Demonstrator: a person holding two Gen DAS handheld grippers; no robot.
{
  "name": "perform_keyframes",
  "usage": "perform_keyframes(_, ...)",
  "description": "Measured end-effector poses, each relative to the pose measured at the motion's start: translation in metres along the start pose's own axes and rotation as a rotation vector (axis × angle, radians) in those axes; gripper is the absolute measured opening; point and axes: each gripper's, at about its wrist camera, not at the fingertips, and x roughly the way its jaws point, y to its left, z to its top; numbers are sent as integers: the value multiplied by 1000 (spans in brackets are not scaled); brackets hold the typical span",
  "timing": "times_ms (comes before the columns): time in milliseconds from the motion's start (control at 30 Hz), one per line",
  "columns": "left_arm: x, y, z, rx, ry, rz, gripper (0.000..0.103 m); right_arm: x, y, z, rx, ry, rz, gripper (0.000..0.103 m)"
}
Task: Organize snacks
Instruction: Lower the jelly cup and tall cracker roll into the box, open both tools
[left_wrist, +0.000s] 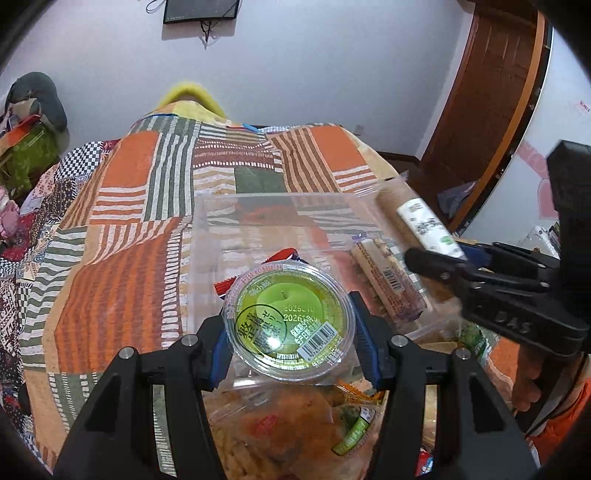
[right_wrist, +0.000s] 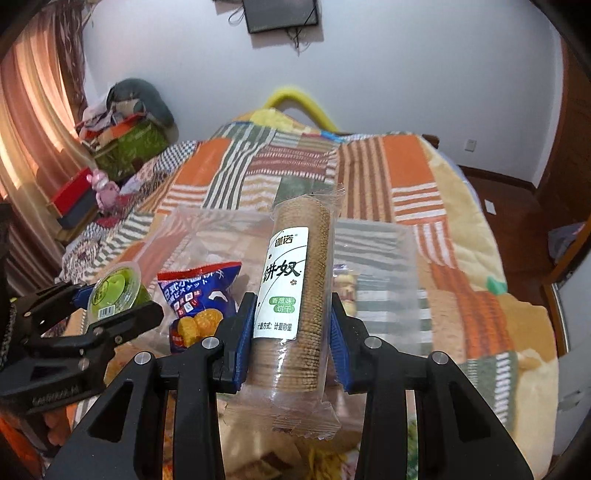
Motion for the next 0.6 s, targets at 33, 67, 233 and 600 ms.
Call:
perform_keyframes(33,3,0,0,2,6,2,56,2,1,0,-1,-1,-3,33)
perform_keyframes(67,4,1,-1,3,11,2,56,4,1,1,-6,5,-6,32)
perform_keyframes(233,12,3,-5,1,38,11,56,6,3,3,-24,29,17,28)
perform_keyframes(600,-12,6,-4,-26,15,-4,66,-29,-1,-7,-71,-20,-15,44)
